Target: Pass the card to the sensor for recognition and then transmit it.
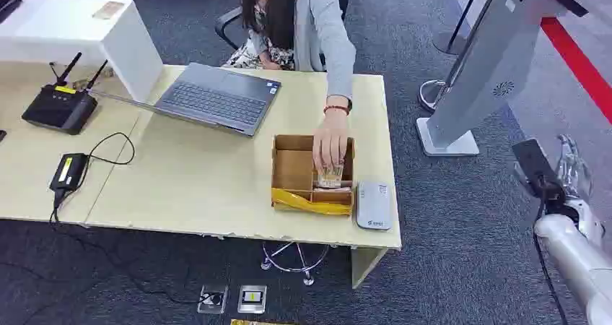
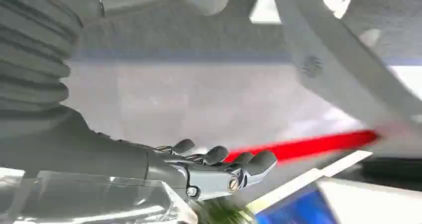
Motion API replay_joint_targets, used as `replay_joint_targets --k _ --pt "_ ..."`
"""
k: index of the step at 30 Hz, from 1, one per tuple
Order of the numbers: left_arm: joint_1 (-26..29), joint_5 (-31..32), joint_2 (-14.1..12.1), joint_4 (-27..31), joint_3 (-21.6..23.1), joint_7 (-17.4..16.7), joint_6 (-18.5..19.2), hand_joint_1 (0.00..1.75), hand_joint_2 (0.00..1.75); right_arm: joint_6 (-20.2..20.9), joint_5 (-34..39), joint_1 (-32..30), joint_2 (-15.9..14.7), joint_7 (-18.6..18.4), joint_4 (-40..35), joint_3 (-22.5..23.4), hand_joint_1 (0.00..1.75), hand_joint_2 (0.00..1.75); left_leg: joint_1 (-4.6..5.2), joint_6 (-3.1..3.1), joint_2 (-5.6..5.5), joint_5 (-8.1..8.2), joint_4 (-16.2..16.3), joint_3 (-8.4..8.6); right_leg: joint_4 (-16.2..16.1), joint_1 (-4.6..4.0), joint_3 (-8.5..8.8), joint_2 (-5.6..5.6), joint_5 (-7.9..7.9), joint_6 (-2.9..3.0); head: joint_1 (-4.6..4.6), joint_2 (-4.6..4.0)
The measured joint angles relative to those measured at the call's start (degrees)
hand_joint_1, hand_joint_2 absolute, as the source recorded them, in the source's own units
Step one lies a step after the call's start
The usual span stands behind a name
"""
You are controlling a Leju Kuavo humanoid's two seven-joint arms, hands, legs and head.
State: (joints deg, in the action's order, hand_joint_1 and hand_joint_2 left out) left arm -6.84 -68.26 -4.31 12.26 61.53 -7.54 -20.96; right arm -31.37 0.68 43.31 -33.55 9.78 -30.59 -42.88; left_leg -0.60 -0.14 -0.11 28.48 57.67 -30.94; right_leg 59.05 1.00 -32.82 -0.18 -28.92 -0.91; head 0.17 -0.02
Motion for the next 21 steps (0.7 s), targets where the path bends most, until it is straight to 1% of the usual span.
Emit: replay_joint_targets --k 2,3,4,6,9,12,17,21 --pt "0.00 0.63 -0.50 0.00 0.02 0.37 0.96 0.00 0.00 -0.28 -13.55 -0.65 0.13 -7.43 -5.55 -0.35 0.00 1.75 -0.04 0.00 0.00 0.00 0.00 0.01 0.00 -0.04 -0.01 0.01 0.00 0.01 0.00 0.00" --pt "-0.01 0.91 -0.79 0.00 0.02 0.57 1.44 0.00 0.00 -0.04 -19.41 -1.30 0.17 -10.32 -8.83 -0.52 0.00 1.75 -0.04 0.00 0.00 0.00 0.00 0.01 0.00 -0.05 -0.01 0.01 -0.01 0.01 0.00 0.02" --pt "-0.03 1.16 -1.03 0.00 0.02 0.76 1.81 0.00 0.00 0.40 -23.14 -1.86 0.28 -12.68 -11.52 -0.68 0.00 1.75 -0.04 0.00 0.00 0.00 0.00 0.01 0.00 -0.05 -0.01 0.00 -0.01 0.02 0.00 0.00" --pt "-0.02 1.66 -1.55 -0.02 0.07 0.79 2.25 0.00 0.00 2.19 -28.60 -3.22 0.50 -15.38 -16.27 -0.74 0.00 1.75 -0.06 -0.01 -0.05 0.00 0.00 0.00 0.00 -0.07 -0.01 -0.04 -0.02 0.03 0.02 0.00" --pt "-0.02 2.01 -2.19 -0.17 0.24 0.79 2.49 0.00 0.00 4.44 -34.85 -5.05 0.90 -17.72 -23.59 -0.94 0.00 1.75 -0.06 -0.01 -0.05 0.00 -0.01 0.00 0.00 -0.07 -0.02 -0.03 -0.03 0.03 -0.02 0.00" --pt "-0.03 2.29 -2.64 -0.26 0.46 0.37 2.67 0.00 0.00 5.29 -38.01 -6.70 1.31 -18.87 -30.05 -1.66 0.00 1.75 -0.06 -0.01 -0.04 0.00 -0.01 0.00 -0.01 -0.07 -0.03 -0.02 -0.03 0.04 0.00 0.02" --pt "-0.02 2.66 -3.13 -0.31 0.52 0.11 2.90 0.00 0.00 5.29 -38.97 -8.01 1.97 -19.18 -35.94 -2.25 0.00 1.75 -0.05 -0.01 -0.04 0.00 -0.01 0.00 -0.01 -0.06 -0.03 -0.01 -0.03 0.04 0.02 0.00" --pt "-0.02 3.06 -3.58 -0.31 0.94 0.11 3.04 0.00 0.00 5.27 -38.64 -8.80 2.21 -18.74 -38.81 -2.62 0.00 1.75 -0.05 -0.01 -0.03 0.00 0.00 0.00 -0.02 -0.06 -0.04 0.00 -0.03 0.04 0.00 0.00"
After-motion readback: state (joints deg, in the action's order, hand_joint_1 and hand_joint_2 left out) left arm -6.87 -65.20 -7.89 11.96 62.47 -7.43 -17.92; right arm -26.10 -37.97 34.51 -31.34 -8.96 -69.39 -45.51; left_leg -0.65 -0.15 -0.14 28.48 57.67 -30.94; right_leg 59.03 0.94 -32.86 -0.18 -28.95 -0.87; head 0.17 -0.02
